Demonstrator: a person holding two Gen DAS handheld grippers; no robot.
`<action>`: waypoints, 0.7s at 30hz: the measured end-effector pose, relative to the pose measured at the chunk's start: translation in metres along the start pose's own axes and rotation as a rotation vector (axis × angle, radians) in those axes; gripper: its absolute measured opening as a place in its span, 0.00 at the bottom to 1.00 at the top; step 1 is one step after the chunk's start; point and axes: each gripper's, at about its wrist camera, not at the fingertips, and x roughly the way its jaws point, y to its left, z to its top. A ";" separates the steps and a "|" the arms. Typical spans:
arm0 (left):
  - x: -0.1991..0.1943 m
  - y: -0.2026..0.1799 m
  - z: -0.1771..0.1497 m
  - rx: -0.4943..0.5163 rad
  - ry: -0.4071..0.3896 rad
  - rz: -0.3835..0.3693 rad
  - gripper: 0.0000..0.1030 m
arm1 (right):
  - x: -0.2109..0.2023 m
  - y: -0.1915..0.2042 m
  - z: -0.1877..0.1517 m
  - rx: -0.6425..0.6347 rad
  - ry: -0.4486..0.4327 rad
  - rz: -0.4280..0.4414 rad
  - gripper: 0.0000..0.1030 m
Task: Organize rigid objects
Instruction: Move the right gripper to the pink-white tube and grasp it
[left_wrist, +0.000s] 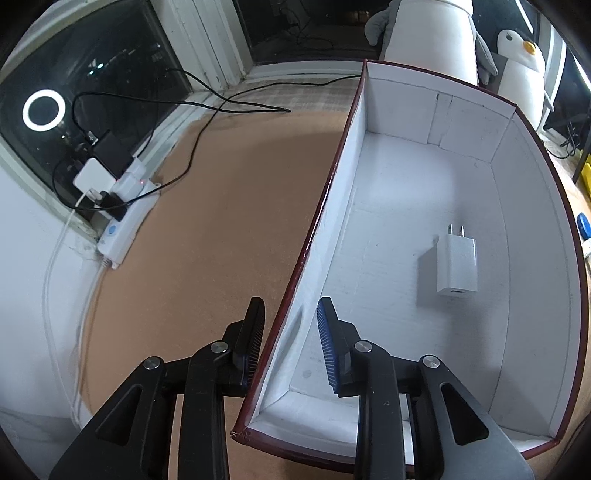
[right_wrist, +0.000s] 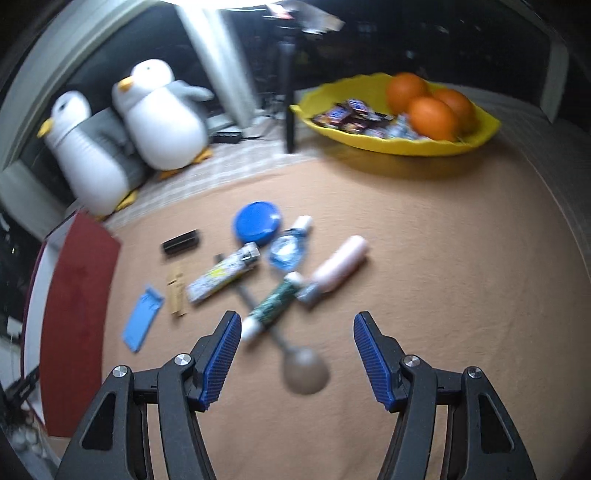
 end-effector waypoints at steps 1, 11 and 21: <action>0.000 0.000 0.000 -0.003 0.004 0.005 0.27 | 0.003 -0.007 0.003 0.019 0.006 -0.004 0.58; -0.001 -0.002 -0.001 -0.008 0.021 0.048 0.27 | 0.045 -0.031 0.030 0.102 0.065 0.015 0.54; -0.002 -0.002 -0.002 -0.019 0.026 0.061 0.27 | 0.073 -0.025 0.037 0.044 0.110 -0.038 0.30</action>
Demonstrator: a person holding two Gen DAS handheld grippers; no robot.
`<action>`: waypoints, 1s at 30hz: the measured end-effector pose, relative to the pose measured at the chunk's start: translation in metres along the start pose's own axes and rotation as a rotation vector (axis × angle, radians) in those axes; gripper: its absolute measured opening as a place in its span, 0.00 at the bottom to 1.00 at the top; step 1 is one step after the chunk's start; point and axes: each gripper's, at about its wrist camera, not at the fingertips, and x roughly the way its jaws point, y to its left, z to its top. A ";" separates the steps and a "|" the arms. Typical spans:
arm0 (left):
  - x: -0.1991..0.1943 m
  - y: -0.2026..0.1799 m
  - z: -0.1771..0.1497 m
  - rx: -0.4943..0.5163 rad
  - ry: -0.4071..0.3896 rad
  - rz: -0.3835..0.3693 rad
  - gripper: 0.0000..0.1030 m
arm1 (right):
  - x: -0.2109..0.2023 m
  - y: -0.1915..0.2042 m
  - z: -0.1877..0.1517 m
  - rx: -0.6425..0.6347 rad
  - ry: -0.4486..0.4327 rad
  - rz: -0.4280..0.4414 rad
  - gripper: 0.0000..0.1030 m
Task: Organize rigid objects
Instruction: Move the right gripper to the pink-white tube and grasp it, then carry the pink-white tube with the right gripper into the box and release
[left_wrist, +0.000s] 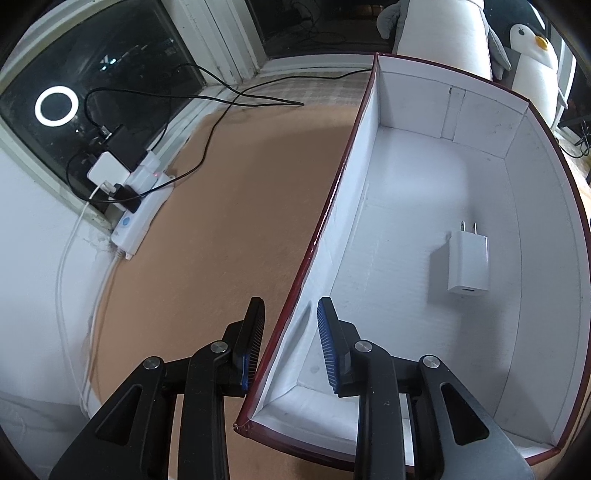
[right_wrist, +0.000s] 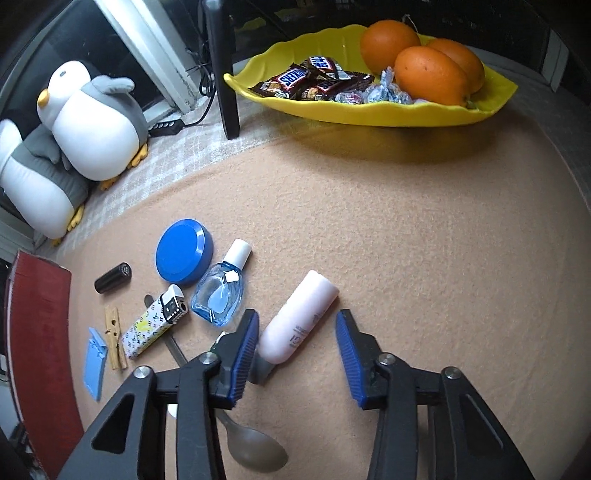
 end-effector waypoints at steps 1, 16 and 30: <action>0.000 0.000 0.000 -0.002 -0.001 -0.001 0.27 | 0.001 0.002 0.000 -0.011 0.001 -0.009 0.23; -0.006 0.007 0.001 -0.033 -0.044 -0.076 0.27 | -0.041 0.011 -0.019 -0.053 -0.074 -0.051 0.18; -0.005 0.024 0.001 -0.081 -0.068 -0.182 0.13 | -0.114 0.109 -0.055 -0.234 -0.183 0.042 0.18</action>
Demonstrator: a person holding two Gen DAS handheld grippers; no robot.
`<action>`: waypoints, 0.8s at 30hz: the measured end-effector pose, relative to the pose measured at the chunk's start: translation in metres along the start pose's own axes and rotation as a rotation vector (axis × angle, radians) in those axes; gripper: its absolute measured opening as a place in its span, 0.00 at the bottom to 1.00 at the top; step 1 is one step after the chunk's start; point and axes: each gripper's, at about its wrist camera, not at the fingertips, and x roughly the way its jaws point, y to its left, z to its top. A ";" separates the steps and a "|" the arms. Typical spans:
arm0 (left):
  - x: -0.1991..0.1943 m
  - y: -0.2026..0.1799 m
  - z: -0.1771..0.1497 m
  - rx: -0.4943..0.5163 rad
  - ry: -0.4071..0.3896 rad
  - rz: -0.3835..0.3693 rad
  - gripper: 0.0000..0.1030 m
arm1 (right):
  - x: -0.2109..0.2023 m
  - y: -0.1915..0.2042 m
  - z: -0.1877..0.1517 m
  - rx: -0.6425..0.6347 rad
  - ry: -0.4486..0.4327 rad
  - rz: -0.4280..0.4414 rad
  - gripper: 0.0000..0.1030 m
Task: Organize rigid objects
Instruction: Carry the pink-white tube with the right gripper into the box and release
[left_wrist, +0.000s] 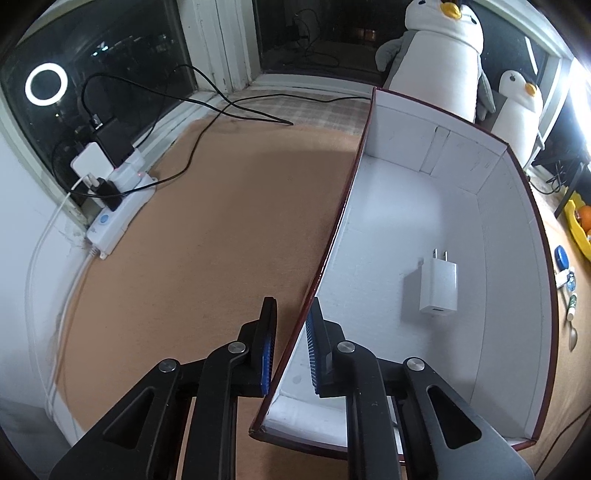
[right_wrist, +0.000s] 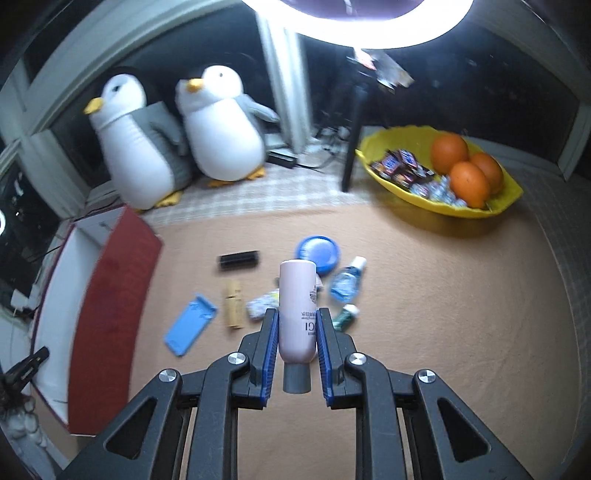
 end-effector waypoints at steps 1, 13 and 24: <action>0.000 0.001 0.000 -0.001 -0.003 -0.007 0.13 | -0.004 0.010 -0.001 -0.019 -0.005 0.015 0.18; 0.002 0.007 0.000 -0.010 -0.020 -0.067 0.12 | -0.033 0.131 -0.017 -0.238 -0.019 0.179 0.18; 0.004 0.011 0.000 -0.011 -0.025 -0.103 0.12 | -0.023 0.219 -0.044 -0.389 0.031 0.273 0.18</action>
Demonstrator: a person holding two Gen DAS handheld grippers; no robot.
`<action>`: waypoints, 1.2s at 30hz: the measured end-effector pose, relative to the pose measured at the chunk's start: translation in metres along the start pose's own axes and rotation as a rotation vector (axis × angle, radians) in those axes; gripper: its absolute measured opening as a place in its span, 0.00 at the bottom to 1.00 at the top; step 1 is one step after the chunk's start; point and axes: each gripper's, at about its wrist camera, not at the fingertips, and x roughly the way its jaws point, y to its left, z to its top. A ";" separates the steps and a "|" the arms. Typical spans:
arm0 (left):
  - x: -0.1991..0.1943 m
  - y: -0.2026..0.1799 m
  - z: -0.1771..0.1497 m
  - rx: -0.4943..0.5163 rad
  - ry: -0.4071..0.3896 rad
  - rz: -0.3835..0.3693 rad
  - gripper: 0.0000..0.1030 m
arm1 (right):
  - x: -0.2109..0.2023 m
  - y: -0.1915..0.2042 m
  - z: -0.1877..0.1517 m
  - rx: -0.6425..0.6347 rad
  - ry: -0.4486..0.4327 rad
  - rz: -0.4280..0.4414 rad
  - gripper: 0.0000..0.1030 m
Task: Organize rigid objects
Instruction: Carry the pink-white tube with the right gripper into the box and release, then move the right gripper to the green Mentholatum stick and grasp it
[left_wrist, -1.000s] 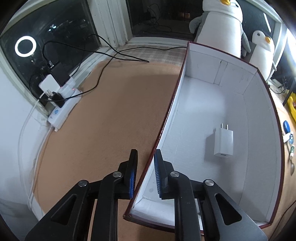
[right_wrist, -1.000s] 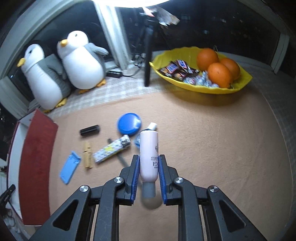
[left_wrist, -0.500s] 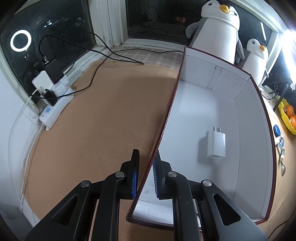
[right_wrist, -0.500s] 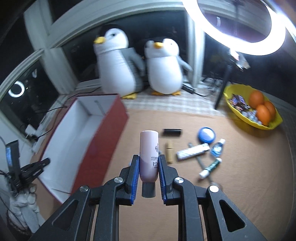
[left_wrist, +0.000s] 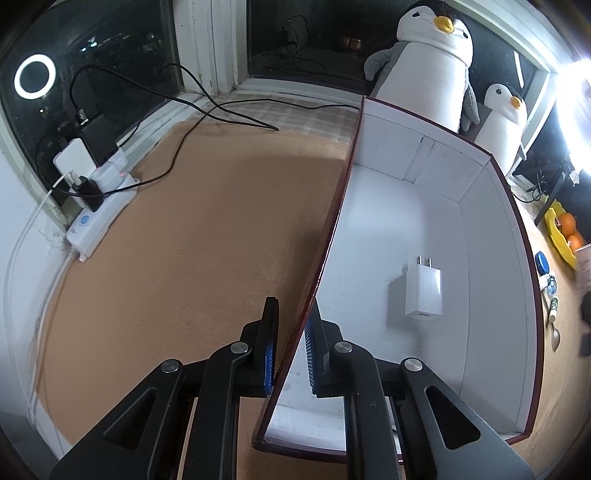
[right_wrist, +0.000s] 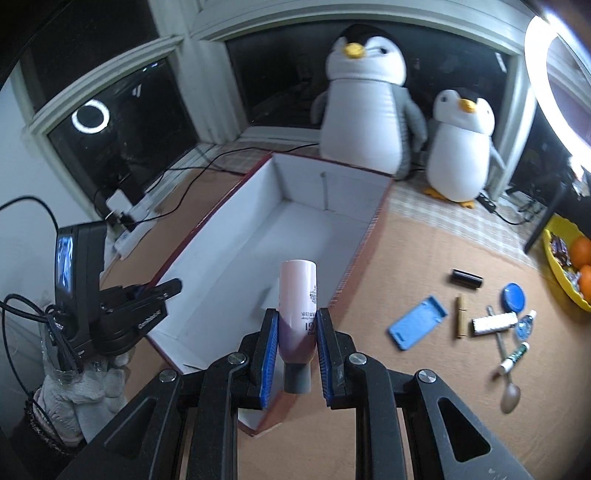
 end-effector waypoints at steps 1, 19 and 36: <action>0.000 0.000 0.000 0.000 0.000 -0.002 0.12 | 0.005 0.007 0.000 -0.012 0.010 0.004 0.18; 0.001 0.000 0.000 0.005 0.007 0.002 0.12 | 0.032 0.036 -0.005 -0.056 0.054 0.043 0.40; 0.003 -0.010 0.002 0.034 0.035 0.055 0.15 | -0.011 -0.059 -0.014 0.160 -0.026 0.000 0.40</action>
